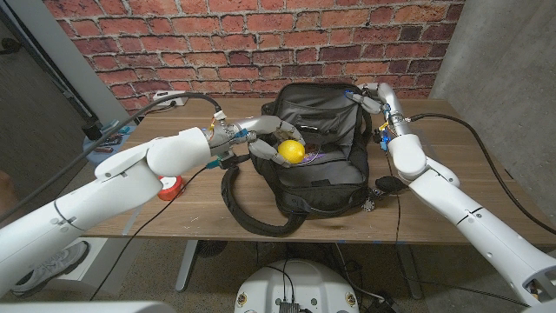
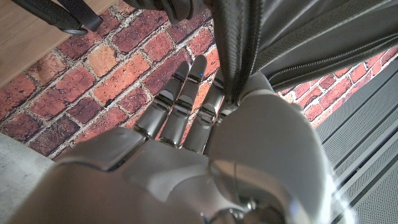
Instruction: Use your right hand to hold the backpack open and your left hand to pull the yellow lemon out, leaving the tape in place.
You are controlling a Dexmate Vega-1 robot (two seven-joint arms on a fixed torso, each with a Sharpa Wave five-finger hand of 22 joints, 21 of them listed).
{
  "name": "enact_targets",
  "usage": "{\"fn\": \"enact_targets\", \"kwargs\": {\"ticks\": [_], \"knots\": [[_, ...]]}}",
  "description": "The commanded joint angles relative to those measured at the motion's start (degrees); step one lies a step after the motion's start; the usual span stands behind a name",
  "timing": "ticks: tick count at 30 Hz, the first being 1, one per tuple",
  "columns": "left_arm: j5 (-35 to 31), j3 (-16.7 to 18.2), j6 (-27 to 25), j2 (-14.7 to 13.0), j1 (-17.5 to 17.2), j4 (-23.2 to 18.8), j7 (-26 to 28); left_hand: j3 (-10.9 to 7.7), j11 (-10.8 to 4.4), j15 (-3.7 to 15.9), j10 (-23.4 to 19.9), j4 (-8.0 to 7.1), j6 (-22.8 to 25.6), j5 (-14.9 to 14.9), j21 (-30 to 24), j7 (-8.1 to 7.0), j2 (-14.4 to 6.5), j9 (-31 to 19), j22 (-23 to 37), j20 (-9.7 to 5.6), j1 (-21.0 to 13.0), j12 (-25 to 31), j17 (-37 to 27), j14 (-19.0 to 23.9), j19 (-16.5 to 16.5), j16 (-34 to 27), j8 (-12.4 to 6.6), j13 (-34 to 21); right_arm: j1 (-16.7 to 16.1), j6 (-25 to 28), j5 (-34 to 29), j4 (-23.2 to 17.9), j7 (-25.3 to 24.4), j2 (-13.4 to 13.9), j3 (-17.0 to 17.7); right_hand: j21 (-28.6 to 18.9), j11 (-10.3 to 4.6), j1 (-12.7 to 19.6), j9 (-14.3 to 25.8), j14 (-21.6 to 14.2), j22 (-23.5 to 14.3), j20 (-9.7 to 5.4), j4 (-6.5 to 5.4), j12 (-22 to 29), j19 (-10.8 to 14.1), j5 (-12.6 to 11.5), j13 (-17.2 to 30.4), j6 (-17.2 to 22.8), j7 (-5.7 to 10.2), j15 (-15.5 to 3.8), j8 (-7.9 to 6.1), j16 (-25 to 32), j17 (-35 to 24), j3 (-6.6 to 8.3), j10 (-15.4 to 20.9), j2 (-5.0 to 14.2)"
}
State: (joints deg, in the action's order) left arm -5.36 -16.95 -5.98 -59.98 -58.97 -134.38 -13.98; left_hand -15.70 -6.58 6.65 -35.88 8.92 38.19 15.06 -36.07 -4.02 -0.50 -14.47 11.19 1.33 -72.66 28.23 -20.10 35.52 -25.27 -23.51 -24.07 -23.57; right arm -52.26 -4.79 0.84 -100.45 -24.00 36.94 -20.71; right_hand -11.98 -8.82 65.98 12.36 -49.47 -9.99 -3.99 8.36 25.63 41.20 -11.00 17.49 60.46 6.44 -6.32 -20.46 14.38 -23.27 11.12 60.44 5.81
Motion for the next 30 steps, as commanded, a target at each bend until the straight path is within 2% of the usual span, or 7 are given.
{"fn": "enact_targets", "kwargs": {"ticks": [1, 8, 15, 21, 30], "knots": [[7.04, 4.97, -1.53, -3.20, -4.30, -1.56, 2.50, -0.39, 0.13, -0.56, -0.55, -0.25, 6.32, 0.20, -0.40, 4.34, -4.16, -5.49, -0.04, 0.03, -1.63, 2.02, -0.41, 0.00, 0.43, 0.18, -3.38, -9.24, 0.37, 1.64, -0.68, -0.59, -0.71, -0.32, -0.78, 0.00, 0.41, 0.00, 0.27, -0.61, -0.22, -3.57, 0.00, -0.17, 0.35, -0.42, 0.17, 0.39, 0.36, -6.83, -0.23, -0.07, -0.07, -0.49, 0.06, 0.51], [11.83, 8.09, -1.22, -4.40, -6.49, -0.95, 3.04, -0.31, 0.13, -0.69, -0.53, -0.20, 6.19, 0.18, -0.47, 4.44, -4.07, -5.45, -0.04, 0.05, -1.58, 2.07, -0.53, -0.03, 0.55, 0.27, -3.38, -9.40, 0.25, 2.92, -1.37, -1.47, -1.62, -0.48, -0.93, -0.01, 0.45, -0.01, 0.27, -0.61, -0.21, -3.55, -0.01, -0.12, 0.38, -0.42, 0.21, 0.47, 0.22, -6.82, -0.25, -0.11, -0.10, -0.54, 0.20, 0.54], [13.32, 10.63, -1.04, -5.12, -8.90, -0.53, 5.14, -0.24, 0.21, -0.74, -0.49, -0.26, 6.17, 0.15, -0.56, 4.53, -4.04, -5.42, -0.04, 0.07, -1.38, 2.12, -0.60, 0.06, 0.64, 0.40, -3.41, -9.55, 1.24, 3.13, -1.57, -0.72, -1.11, -0.43, -1.38, -0.02, 0.31, 0.05, 0.27, -0.61, -0.21, -3.56, 0.02, -0.19, 0.40, -0.43, 0.20, 0.48, 0.23, -6.84, -0.23, -0.16, -0.12, -0.55, 0.11, 0.55], [14.43, 14.78, -2.90, -6.24, -12.35, -1.49, 6.07, -0.25, 0.33, -0.79, -0.39, -0.33, 6.07, 0.14, -0.64, 4.63, -4.15, -5.44, -0.04, 0.13, -1.20, 2.13, -0.65, -0.01, 0.73, 0.61, -3.44, -9.69, 2.71, 3.41, -1.34, 0.66, -0.32, -0.44, -1.70, -0.01, 0.43, 0.07, 0.28, -0.65, -0.21, -3.55, 0.02, -0.18, 0.39, -0.44, 0.21, 0.48, 0.28, -6.86, -0.22, -0.16, -0.16, -0.57, 0.14, 0.59], [16.19, 18.89, -5.93, -6.81, -15.30, -2.27, 5.38, -0.24, 0.54, -0.94, -0.28, -0.44, 6.01, 0.12, -0.75, 4.89, -4.26, -5.38, -0.06, 0.22, -0.90, 2.16, -0.72, -0.07, 0.84, 0.89, -3.46, -9.88, 3.70, 2.91, -0.39, 3.03, -0.41, -1.01, -1.90, -0.01, 0.48, 0.11, 0.28, -0.68, -0.21, -3.56, 0.03, -0.23, 0.38, -0.44, 0.23, 0.46, 0.25, -6.87, -0.19, -0.20, -0.19, -0.62, 0.08, 0.58]]}}
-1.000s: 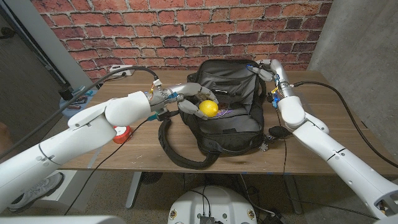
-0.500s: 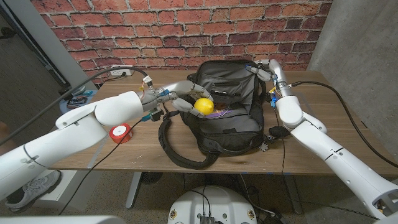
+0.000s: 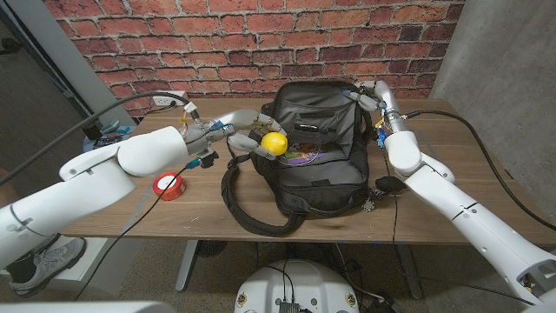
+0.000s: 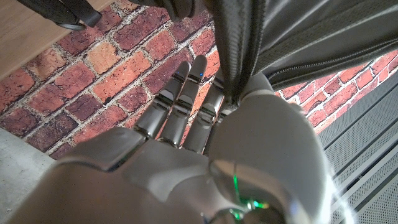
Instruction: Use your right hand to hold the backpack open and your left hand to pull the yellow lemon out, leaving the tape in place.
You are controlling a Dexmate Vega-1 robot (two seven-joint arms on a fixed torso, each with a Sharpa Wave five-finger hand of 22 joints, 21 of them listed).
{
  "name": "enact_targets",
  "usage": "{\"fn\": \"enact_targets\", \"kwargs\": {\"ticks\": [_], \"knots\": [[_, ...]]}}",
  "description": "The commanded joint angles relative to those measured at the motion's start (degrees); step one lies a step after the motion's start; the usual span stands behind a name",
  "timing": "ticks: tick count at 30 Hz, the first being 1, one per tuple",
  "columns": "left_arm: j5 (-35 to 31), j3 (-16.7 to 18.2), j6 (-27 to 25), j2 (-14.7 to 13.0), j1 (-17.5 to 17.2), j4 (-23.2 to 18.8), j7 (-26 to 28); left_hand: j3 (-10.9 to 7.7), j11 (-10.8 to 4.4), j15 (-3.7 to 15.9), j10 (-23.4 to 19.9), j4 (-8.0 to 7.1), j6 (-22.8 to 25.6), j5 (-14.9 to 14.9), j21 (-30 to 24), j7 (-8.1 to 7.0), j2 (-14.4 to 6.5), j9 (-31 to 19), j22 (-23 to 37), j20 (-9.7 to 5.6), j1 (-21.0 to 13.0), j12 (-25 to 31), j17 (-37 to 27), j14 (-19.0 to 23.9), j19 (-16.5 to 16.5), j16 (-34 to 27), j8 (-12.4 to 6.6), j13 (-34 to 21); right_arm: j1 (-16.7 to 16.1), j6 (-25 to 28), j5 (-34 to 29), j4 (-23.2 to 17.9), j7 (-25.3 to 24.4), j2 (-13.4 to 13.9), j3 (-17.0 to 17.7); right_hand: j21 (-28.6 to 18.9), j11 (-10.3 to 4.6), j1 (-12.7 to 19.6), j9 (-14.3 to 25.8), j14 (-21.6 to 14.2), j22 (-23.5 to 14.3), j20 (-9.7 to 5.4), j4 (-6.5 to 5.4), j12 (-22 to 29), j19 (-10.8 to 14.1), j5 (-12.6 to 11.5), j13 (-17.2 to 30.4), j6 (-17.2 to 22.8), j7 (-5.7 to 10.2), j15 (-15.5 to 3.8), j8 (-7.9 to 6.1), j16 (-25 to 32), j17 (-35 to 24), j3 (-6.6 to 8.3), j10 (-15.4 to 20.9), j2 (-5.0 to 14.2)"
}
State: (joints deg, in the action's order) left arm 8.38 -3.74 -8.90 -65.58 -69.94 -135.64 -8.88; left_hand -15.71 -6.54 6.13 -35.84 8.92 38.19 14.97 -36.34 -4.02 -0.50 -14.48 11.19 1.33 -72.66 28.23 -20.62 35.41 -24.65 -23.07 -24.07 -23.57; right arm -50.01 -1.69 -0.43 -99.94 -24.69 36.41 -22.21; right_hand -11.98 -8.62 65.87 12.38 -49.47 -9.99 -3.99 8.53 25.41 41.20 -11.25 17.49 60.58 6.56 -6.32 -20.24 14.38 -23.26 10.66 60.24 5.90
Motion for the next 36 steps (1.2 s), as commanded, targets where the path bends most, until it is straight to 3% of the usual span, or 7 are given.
{"fn": "enact_targets", "kwargs": {"ticks": [1, 12, 21, 36], "knots": [[2.47, 6.16, -3.35, -1.13, -4.72, -1.16, 0.33, -0.24, 0.54, -0.41, -0.30, -0.40, 5.95, 0.20, -0.49, 4.97, -4.27, -5.37, -0.06, 0.23, -0.95, 2.15, -0.24, -0.01, 0.23, 0.46, -3.44, -9.91, 1.55, -0.26, 0.89, 2.77, 0.22, -0.55, -0.46, -0.01, 0.35, 0.24, 0.26, -0.67, -0.21, -3.55, -0.12, 0.00, 0.40, -0.20, 0.24, 0.34, 0.10, -6.89, -0.40, -0.21, -0.20, -0.16, 0.28, 0.49], [2.72, 11.12, -6.38, -0.18, -8.07, -2.55, -1.19, -0.21, 0.55, -0.46, -0.27, -0.43, 5.99, 0.17, -0.61, 4.96, -4.29, -5.30, -0.07, 0.24, -0.71, 2.20, -0.33, 0.15, 0.33, 0.64, -3.49, -10.10, 1.28, -0.33, 1.35, 2.91, 0.33, 0.21, -0.41, -0.01, 0.21, 0.19, 0.27, -0.69, -0.21, -3.54, -0.17, -0.05, 0.40, -0.19, 0.25, 0.28, 0.08, -6.84, -0.35, -0.26, -0.22, -0.23, 0.26, 0.55], [1.47, 17.03, -9.21, 3.20, -12.26, -3.97, -2.54, -0.24, 0.43, -0.47, -0.28, -0.41, 5.99, 0.16, -0.73, 5.00, -4.38, -5.27, -0.08, 0.29, -0.63, 2.25, -0.42, 0.11, 0.34, 0.82, -3.52, -10.23, -1.47, 1.01, 1.75, -0.73, -0.02, 1.82, 0.76, -0.02, 0.22, 0.16, 0.27, -0.65, -0.21, -3.51, -0.21, -0.05, 0.41, -0.18, 0.30, 0.26, 0.13, -6.79, -0.31, -0.35, -0.22, -0.29, 0.27, 0.58], [-3.25, 18.48, -11.61, 7.48, -14.18, -4.97, -1.02, -0.33, 0.74, -0.56, -0.27, -0.35, 5.91, 0.13, -0.87, 4.93, -4.58, -5.18, -0.10, 0.33, -0.52, 2.30, -0.62, 0.16, 0.57, 1.09, -3.56, -10.48, -4.76, 3.35, 3.81, -6.81, 1.75, 4.41, 3.00, 0.00, 0.50, 0.13, 0.28, -0.55, -0.21, -3.42, -0.22, -0.14, 0.38, -0.17, 0.29, 0.25, -0.12, -6.77, -0.27, -0.48, -0.23, -0.37, 0.19, 0.59]]}}
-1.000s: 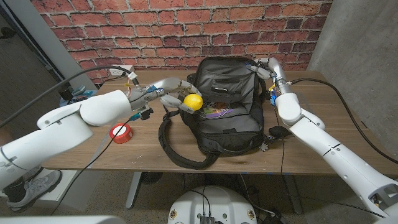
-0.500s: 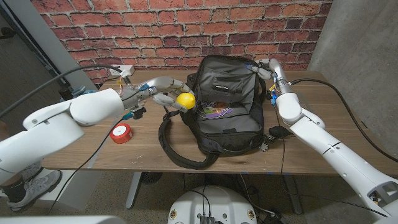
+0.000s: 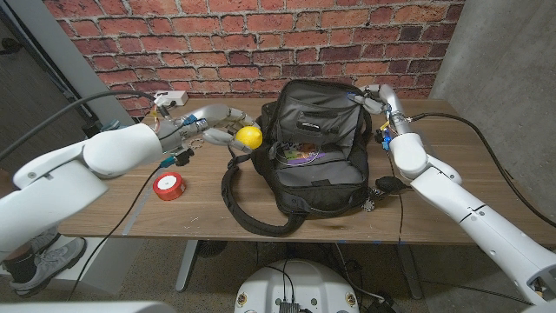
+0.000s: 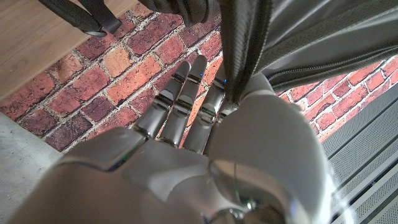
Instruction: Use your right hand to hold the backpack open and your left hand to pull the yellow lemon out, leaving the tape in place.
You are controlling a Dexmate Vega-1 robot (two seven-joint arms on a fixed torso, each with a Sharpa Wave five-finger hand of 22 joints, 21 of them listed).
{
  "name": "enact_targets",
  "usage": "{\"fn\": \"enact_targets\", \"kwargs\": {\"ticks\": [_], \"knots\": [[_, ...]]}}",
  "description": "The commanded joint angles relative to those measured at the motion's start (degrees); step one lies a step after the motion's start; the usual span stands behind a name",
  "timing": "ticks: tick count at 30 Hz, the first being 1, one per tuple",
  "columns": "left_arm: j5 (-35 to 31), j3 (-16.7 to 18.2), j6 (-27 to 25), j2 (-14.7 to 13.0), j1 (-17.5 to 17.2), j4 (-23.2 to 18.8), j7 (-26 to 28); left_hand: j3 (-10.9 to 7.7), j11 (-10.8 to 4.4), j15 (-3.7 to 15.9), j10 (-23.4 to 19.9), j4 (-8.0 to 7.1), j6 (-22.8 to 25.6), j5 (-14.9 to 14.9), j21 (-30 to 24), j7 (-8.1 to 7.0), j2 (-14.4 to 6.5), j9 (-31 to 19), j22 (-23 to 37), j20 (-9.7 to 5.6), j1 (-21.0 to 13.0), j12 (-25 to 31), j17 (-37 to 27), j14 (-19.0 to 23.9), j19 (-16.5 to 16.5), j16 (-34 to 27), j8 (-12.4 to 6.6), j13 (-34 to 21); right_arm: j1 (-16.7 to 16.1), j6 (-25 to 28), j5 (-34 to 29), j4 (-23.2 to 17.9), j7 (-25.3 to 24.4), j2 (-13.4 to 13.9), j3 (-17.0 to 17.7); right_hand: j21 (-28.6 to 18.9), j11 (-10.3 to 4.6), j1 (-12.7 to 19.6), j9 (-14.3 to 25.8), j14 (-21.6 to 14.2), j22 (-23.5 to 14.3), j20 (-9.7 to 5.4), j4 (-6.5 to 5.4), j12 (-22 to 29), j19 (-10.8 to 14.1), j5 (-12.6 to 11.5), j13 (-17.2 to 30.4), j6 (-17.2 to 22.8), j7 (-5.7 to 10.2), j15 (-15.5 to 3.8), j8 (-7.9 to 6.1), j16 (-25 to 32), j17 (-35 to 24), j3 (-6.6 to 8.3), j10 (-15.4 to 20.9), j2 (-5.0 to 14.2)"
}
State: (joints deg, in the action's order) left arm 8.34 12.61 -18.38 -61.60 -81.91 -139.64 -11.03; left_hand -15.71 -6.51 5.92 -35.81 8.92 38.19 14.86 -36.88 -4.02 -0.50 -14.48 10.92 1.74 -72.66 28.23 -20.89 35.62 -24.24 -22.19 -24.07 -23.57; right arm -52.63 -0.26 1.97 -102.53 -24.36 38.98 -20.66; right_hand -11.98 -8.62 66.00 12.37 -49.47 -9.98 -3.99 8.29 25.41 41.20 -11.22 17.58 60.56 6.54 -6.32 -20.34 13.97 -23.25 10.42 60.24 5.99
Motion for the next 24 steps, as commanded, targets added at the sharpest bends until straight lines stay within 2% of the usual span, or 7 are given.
{"fn": "enact_targets", "kwargs": {"ticks": [1, 11, 24], "knots": [[-3.52, 2.01, -2.23, 3.84, -2.10, -0.80, 1.55, -0.32, 0.50, -0.39, -0.28, -0.33, 5.87, 0.25, -0.36, 4.97, -4.58, -5.18, 0.17, -0.07, -0.54, 2.30, -0.39, -0.04, 0.16, 0.19, -3.54, -10.50, -2.42, 2.76, 1.52, -5.22, 1.56, 2.15, 1.68, -0.01, 0.53, -0.01, 0.29, -0.55, -0.21, -3.39, 0.01, -0.14, 0.40, -0.19, 0.21, 0.29, -0.07, -6.76, -0.17, -0.09, -0.24, -0.13, 0.17, 0.52], [-4.37, -0.02, -2.06, 5.40, 0.18, 0.99, 3.59, -0.39, 0.60, -0.36, -0.32, -0.27, 6.00, 0.23, -0.52, 4.92, -4.61, -5.17, 0.16, -0.10, -0.47, 2.35, -0.43, 0.20, 0.14, 0.39, -3.66, -10.66, -3.83, 6.65, 2.76, -9.39, 1.93, 2.91, 2.62, -0.02, 0.64, -0.03, 0.30, -0.56, -0.20, -3.25, 0.00, -0.23, 0.44, -0.18, 0.13, 0.19, -0.29, -6.75, -0.09, -0.11, -0.30, -0.18, 0.15, 0.56], [-2.86, -5.37, -0.94, 4.41, 6.46, 5.03, 5.57, -0.51, 0.44, -0.28, -0.36, -0.19, 5.97, 0.23, -0.69, 4.90, -4.73, -5.15, 0.14, -0.14, -0.46, 2.39, -0.54, 0.39, 0.17, 0.58, -3.73, -10.84, -5.33, 11.62, 4.55, -13.25, 2.31, 3.95, 3.54, -0.04, 1.04, -0.05, 0.31, -0.60, -0.19, -3.13, -0.02, -0.23, 0.53, -0.14, 0.20, -0.04, -0.63, -6.68, 0.06, -0.10, -0.38, -0.24, 0.10, 0.63]]}}
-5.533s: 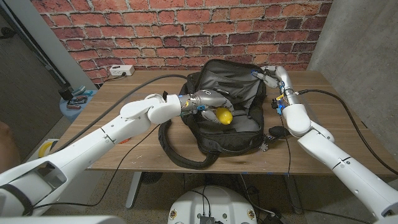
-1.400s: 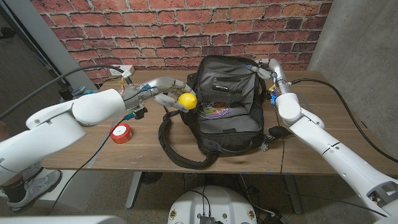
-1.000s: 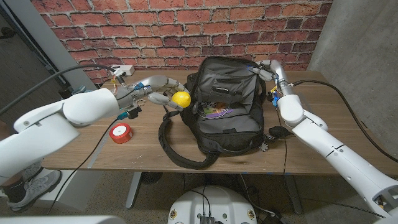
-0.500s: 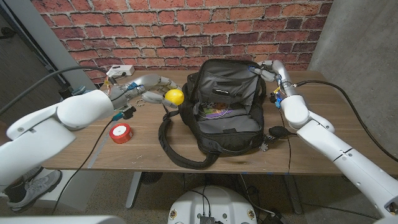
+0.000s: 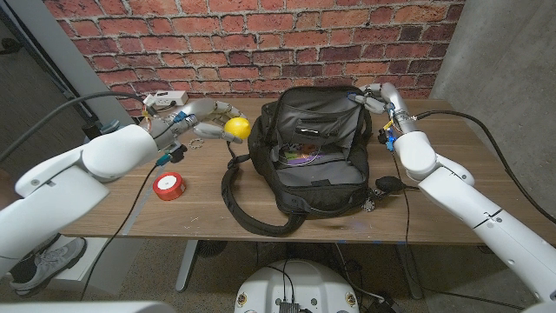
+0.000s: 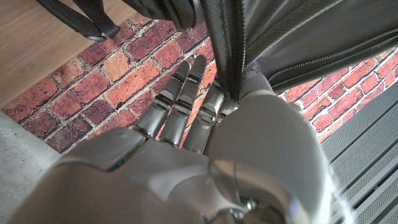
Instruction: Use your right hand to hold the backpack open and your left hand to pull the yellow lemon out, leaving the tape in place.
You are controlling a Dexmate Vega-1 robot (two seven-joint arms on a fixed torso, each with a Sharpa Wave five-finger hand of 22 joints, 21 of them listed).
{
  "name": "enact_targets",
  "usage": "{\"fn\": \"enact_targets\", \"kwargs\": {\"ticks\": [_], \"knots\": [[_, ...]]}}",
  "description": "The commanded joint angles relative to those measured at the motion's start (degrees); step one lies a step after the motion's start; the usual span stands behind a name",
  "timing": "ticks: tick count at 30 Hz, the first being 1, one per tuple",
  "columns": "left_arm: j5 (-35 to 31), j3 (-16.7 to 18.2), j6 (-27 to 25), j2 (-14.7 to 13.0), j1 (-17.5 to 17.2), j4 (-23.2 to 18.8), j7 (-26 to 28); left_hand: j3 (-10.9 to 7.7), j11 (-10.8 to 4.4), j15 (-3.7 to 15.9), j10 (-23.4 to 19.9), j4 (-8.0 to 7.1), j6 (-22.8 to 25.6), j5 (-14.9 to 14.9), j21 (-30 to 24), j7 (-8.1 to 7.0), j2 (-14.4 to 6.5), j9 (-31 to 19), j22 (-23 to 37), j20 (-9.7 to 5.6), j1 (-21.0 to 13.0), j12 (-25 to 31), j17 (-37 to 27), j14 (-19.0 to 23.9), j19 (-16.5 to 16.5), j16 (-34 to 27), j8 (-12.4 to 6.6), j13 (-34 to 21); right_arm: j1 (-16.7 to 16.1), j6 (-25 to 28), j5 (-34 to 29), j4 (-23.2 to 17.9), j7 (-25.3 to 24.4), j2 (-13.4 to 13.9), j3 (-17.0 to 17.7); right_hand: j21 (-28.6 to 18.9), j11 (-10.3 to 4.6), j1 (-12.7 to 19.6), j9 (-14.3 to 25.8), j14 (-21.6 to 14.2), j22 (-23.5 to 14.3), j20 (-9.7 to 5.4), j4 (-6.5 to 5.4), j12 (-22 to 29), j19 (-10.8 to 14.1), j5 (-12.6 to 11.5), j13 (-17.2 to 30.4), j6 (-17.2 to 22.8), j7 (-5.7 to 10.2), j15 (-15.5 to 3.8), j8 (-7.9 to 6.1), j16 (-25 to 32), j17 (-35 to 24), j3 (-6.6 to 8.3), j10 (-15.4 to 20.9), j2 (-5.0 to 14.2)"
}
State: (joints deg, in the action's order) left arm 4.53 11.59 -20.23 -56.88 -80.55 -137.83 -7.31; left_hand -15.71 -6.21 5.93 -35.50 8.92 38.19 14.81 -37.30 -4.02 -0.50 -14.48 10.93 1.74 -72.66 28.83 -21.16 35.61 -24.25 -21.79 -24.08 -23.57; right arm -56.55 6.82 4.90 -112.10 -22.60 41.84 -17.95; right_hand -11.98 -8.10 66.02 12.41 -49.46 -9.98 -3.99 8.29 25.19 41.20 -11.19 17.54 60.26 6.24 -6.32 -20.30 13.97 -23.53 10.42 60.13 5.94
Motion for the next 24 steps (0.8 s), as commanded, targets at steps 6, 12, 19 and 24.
{"fn": "enact_targets", "kwargs": {"ticks": [6, 12, 19, 24], "knots": [[2.40, -7.47, 1.69, -1.49, 8.92, 5.39, 2.27, -0.60, 0.11, -0.28, -0.72, -0.14, 6.17, 0.29, -0.38, 4.88, -4.80, -5.18, 0.13, -0.13, -0.50, 1.82, -0.31, 0.41, 0.12, 0.32, -3.88, -10.92, -1.43, 7.29, 3.25, -5.44, 2.02, 2.14, 1.07, 0.00, 0.58, -0.12, 0.28, -0.51, -0.19, -3.08, -0.04, -0.08, 0.43, -0.13, 0.33, 0.00, -0.53, -6.60, 0.14, -0.16, -0.10, -0.28, -0.09, 0.69], [3.81, -10.73, 2.04, -2.47, 12.81, 7.34, 2.92, -0.63, 0.19, -0.19, -0.78, -0.10, 6.08, 0.29, -0.47, 4.87, -4.83, -5.18, 0.12, -0.14, -0.51, 1.85, -0.40, 0.43, 0.13, 0.39, -3.89, -11.01, -1.75, 10.64, 4.88, -7.64, 3.20, 3.55, 1.37, 0.16, 0.65, -0.40, 0.30, -0.31, -0.18, -2.67, -0.25, -0.12, 0.05, -0.06, 0.50, -0.48, -0.64, -6.35, 0.37, -0.29, -0.07, -0.31, -0.42, 0.90], [4.83, -14.57, 1.13, -4.10, 16.96, 8.58, 3.52, -0.62, 0.20, -0.29, -0.87, -0.13, 6.28, 0.28, -0.55, 4.91, -4.79, -5.17, 0.11, -0.14, -0.39, 1.89, -0.44, 0.45, 0.17, 0.54, -4.01, -11.10, -2.84, 12.71, 6.30, -9.73, 4.00, 5.08, 1.32, 0.24, 0.79, -0.60, 0.33, -0.04, -0.17, -2.43, -0.35, -0.11, -0.18, 0.09, 0.70, -0.76, -0.66, -6.29, 0.52, -0.34, -0.15, -0.41, -0.66, 0.95], [6.00, -16.58, 0.84, -4.58, 19.49, 9.45, 4.02, -0.66, 0.27, -0.28, -0.93, -0.08, 6.36, 0.29, -0.62, 4.90, -4.74, -5.18, 0.11, -0.13, -0.37, 1.92, -0.46, 0.60, 0.20, 0.63, -4.11, -11.18, -3.82, 13.43, 7.69, -10.87, 4.41, 5.86, 1.67, 0.26, 0.83, -0.66, 0.35, 0.13, -0.16, -2.35, -0.36, -0.08, -0.23, 0.18, 0.84, -0.99, -0.94, -6.32, 0.64, -0.35, -0.23, -0.43, -0.78, 1.02]]}}
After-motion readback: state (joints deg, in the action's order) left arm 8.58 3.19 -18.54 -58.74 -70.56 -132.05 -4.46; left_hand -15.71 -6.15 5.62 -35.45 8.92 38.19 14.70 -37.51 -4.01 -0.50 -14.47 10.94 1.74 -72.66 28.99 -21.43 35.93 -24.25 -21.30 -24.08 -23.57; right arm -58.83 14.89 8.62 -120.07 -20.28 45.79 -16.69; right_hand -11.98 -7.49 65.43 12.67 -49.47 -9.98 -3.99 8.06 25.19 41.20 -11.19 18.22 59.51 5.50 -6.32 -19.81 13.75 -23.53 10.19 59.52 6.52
